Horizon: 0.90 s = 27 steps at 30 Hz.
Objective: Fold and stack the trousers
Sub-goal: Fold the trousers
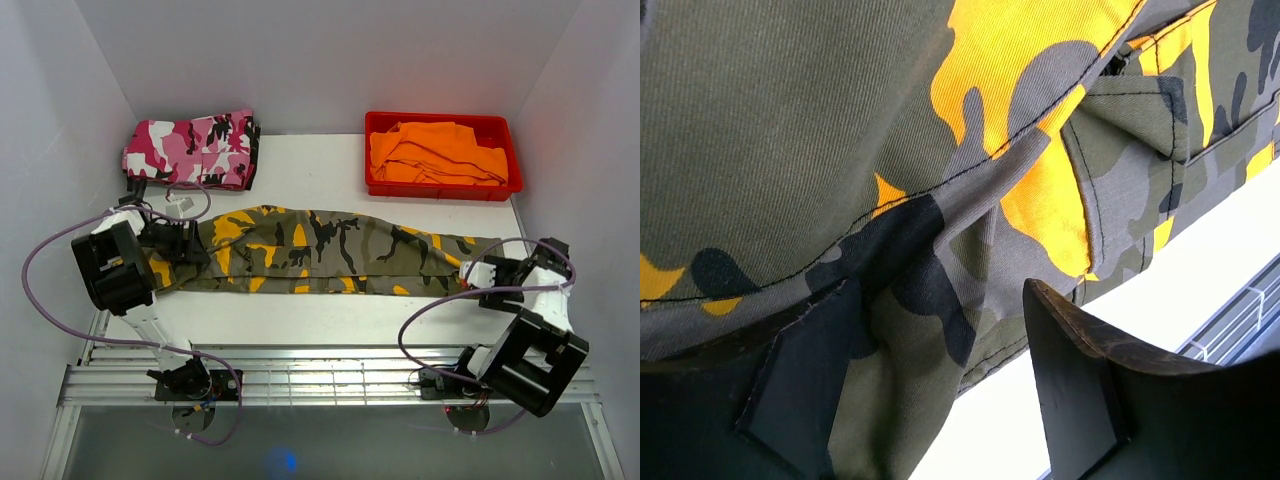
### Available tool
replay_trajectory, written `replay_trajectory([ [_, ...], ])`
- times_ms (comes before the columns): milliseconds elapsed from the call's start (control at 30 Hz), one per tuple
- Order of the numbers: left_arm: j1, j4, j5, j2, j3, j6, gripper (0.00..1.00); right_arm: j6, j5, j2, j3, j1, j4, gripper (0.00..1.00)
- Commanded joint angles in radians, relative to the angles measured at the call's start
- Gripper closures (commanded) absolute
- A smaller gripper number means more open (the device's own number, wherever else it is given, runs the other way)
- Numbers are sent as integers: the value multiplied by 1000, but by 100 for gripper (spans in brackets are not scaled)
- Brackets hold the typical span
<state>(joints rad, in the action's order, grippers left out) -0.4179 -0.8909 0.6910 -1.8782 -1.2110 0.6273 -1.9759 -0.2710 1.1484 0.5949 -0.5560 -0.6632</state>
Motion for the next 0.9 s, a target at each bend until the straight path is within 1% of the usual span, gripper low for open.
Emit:
replay_trajectory([
  [0,-22,20,-153,-41,-4,15,21,-23,-28,81,230,-5,73,19],
  [33,-22,20,-147,-41,-7,14,21,76,-33,112,293,-10,16,19],
  [67,-22,18,-139,-36,-9,12,21,127,-40,179,360,-15,-18,19],
  [100,-22,12,-130,-33,-10,12,21,174,-51,215,499,-21,-60,20],
  [133,-22,7,-119,-27,-12,17,21,265,-78,249,572,-34,-163,21],
  [167,-22,1,-85,-10,-15,23,21,311,-91,317,641,-39,-217,22],
  [200,-22,-14,-59,5,-16,35,21,348,-99,356,763,-42,-278,25],
  [233,-22,-22,-32,20,-16,67,21,424,-112,388,814,-45,-393,26],
  [267,-22,-28,31,40,-16,84,21,471,-120,449,854,-45,-432,27],
  [333,-18,-42,88,112,-19,118,21,553,-140,497,917,-45,-490,30],
  [367,-15,-45,114,137,-24,150,21,653,-149,529,921,-47,-516,32],
  [400,-6,-49,155,190,-36,166,20,695,-158,543,919,-47,-527,35],
  [433,17,-49,169,215,-41,178,20,736,-181,551,901,-47,-532,36],
  [467,34,-49,183,241,-45,205,19,840,-192,556,884,-47,-523,37],
  [500,51,-37,194,267,-50,213,19,894,-201,553,863,-47,-472,39],
  [567,122,-5,209,341,-41,215,17,986,-231,534,806,-41,-416,40],
  [600,146,39,205,361,-23,201,17,1108,-228,527,784,-36,-332,40],
  [633,207,59,176,398,-13,192,17,1158,-212,522,766,-15,-297,41],
  [667,238,82,156,412,-2,180,16,1214,-186,514,729,-1,-256,43],
  [700,267,124,137,421,8,145,16,1320,-160,511,714,23,-177,44],
  [733,313,138,121,429,28,126,16,1350,-137,511,700,34,-149,44],
  [867,386,145,75,422,45,43,16,1448,-67,508,631,76,0,46],
])
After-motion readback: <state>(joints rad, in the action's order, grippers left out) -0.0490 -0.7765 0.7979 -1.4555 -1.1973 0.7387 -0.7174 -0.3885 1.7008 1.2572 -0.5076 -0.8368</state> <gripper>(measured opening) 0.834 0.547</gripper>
